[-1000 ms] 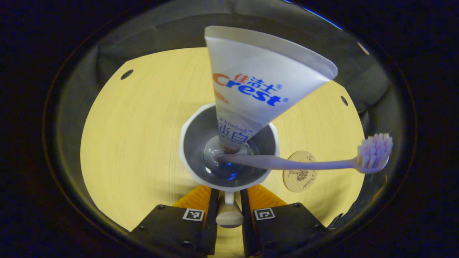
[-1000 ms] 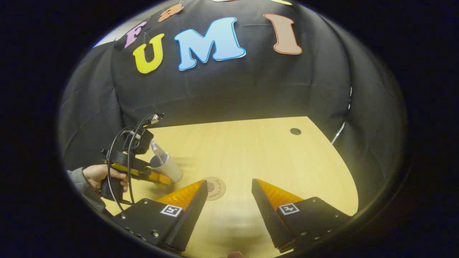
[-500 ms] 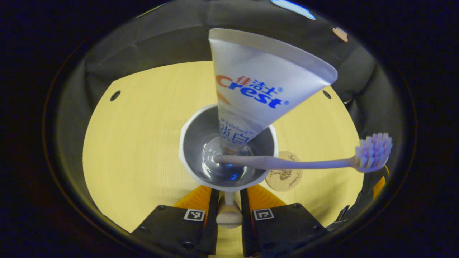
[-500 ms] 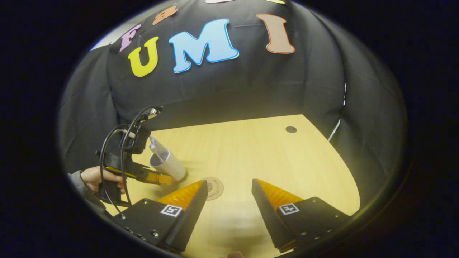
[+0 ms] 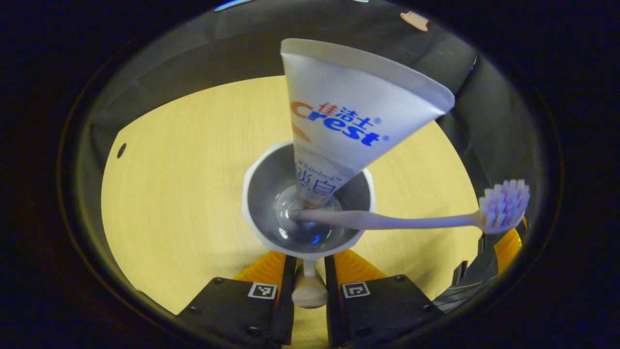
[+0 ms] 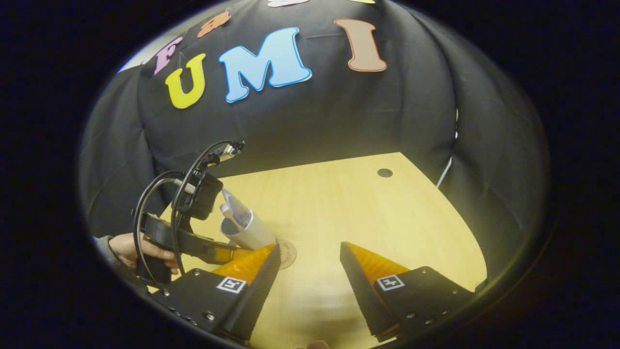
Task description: Put the toothbrush and toothpaste on the desktop into the cup, then pick up the cup and place it on the coaster on the desktop.
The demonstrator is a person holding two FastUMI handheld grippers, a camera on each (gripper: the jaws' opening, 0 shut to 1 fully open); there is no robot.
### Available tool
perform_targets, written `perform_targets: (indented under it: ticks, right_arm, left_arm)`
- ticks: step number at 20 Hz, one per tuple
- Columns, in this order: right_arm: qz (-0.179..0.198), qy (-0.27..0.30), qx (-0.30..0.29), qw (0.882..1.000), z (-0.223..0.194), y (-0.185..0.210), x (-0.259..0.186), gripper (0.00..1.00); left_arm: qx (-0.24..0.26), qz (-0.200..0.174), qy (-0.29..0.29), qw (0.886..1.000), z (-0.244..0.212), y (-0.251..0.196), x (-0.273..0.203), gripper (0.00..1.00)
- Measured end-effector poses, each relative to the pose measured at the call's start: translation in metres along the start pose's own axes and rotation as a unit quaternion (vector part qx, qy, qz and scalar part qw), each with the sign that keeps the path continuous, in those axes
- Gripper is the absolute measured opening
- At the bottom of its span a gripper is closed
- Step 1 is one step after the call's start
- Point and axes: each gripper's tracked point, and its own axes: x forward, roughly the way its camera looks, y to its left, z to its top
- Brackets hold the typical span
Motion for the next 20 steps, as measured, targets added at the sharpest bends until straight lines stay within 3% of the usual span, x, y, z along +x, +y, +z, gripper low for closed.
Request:
perform_targets:
  ticks: [9,20]
  right_arm:
    - [-0.012,0.005,0.029,1.000,-0.006,-0.019,-0.006,0.81]
    - [-0.011,0.008,0.048,0.999,-0.009,-0.028,-0.010,0.81]
  left_arm:
    - [0.029,-0.004,0.024,0.999,-0.011,-0.027,0.016,0.34]
    - [0.044,0.015,0.040,0.998,-0.014,-0.019,0.014,0.35]
